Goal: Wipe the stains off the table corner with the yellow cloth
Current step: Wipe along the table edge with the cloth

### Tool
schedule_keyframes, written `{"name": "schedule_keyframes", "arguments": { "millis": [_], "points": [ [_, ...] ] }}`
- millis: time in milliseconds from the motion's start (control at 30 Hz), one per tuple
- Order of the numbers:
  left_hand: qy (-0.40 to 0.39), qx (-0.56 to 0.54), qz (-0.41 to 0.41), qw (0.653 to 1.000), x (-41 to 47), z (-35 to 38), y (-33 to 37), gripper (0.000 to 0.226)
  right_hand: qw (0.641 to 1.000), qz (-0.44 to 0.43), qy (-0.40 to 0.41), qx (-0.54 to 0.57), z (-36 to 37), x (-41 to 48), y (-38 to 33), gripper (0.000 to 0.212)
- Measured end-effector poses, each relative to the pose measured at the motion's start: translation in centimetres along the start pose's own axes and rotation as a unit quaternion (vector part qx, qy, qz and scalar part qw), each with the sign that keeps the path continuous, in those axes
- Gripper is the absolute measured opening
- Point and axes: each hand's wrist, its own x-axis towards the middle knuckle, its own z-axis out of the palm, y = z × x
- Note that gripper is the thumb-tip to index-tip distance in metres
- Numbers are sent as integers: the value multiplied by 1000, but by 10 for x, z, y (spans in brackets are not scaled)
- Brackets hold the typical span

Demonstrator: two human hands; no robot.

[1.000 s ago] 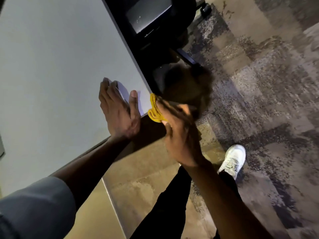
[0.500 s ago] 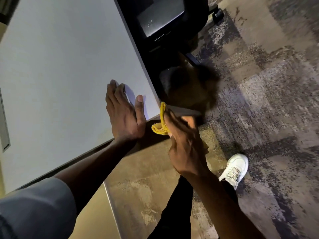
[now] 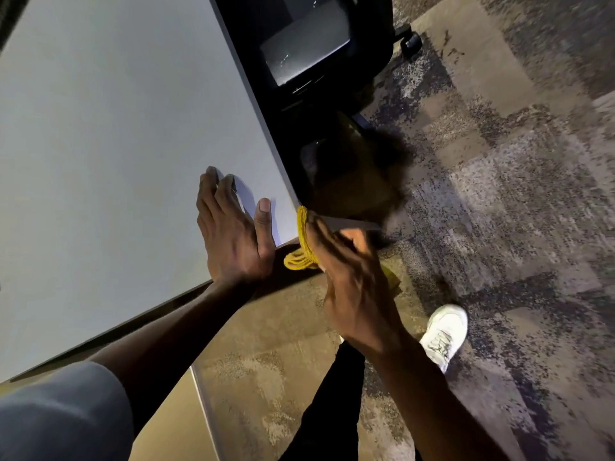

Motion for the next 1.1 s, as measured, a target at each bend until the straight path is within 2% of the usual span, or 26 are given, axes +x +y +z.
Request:
{"name": "schedule_keyframes", "arguments": {
  "millis": [167, 333, 467, 633, 733, 900, 1000, 1100],
  "points": [
    [-6, 1, -7, 1000, -1, -2, 2, 76, 1000, -8, 10, 25, -8, 48, 7, 78],
    [-5, 2, -8, 1000, 0, -2, 2, 76, 998, 17, 1, 60, -1, 21, 5, 84],
    [-2, 1, -2, 1000, 0, -1, 0, 75, 1000, 6, -3, 18, -2, 0, 6, 87],
    [4, 9, 2, 1000, 0, 2, -2, 75, 999, -16, -12, -41, -15, 67, 8, 74],
    [4, 12, 3, 1000, 1, 2, -3, 76, 997, -24, -27, -66, -20, 95, 7, 74],
    [-2, 8, -2, 1000, 1, 1, 0, 78, 997, -38, -42, -49, -23, 49, 10, 87],
    [-4, 5, -9, 1000, 1, -1, 2, 78, 998, -15, -54, 1, -21, 2, 10, 91],
    [-8, 7, -10, 1000, 1, -1, 3, 80, 999, -5, -45, 6, -17, -6, 9, 91]
  ]
}}
